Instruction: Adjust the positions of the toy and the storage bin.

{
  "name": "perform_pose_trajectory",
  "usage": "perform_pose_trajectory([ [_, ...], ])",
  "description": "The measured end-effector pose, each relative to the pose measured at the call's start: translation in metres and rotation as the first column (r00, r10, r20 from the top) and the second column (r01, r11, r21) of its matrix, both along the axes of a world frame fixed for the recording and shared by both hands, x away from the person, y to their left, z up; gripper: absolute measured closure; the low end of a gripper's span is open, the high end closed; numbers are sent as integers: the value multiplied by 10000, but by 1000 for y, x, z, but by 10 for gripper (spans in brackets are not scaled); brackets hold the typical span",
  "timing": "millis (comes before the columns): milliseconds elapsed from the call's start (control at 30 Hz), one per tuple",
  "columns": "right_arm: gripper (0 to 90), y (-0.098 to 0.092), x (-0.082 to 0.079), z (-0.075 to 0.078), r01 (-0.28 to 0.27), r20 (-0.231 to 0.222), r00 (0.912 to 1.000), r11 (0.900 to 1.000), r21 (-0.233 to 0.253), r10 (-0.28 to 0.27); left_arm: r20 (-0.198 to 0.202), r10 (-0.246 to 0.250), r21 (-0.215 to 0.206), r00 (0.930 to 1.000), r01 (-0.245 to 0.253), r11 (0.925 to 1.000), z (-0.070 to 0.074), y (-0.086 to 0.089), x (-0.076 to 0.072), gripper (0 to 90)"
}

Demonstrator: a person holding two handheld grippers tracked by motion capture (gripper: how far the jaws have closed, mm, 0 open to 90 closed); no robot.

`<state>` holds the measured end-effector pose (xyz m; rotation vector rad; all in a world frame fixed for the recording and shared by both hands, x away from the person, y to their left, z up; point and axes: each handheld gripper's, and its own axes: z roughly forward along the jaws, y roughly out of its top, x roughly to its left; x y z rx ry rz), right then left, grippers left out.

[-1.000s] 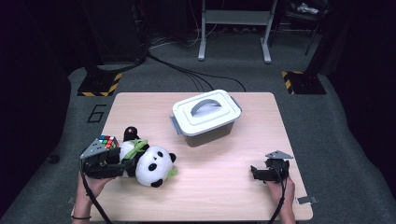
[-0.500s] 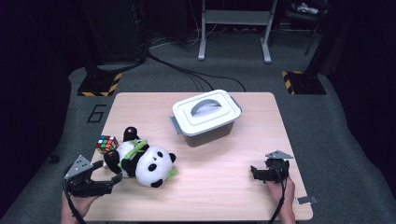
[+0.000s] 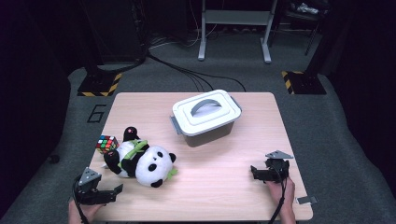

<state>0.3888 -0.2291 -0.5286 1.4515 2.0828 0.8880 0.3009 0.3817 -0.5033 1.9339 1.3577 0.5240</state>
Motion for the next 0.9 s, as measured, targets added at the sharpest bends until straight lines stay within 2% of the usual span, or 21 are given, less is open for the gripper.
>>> perform_pose_trajectory([
  [200, 23, 0, 0, 0, 1, -1, 10000, 10000, 1, -1, -83, 383, 211, 9992, -381, 9991, -19, 1, 7, 1],
  [367, 23, 0, 0, 0, 2, -3, 10000, 10000, 1, -2, -108, 402, 533, 9991, -395, 9978, -28, 0, 9, 1],
  [467, 22, 0, 0, 0, -1, 1, 10000, 10000, -6, 1, -89, 401, 736, 9992, -393, 9965, -29, 0, 10, 0],
  [733, 20, 0, 0, 0, -37, -63, 10000, 10000, -8, 37, -28, 384, 690, 9993, -381, 9969, -29, 1, 12, 0],
  [900, 9, -1, 2, 2, -44, -287, 9996, 10000, -10, 43, -17, 385, 692, 9993, -383, 9969, -29, 1, 12, 0],
])
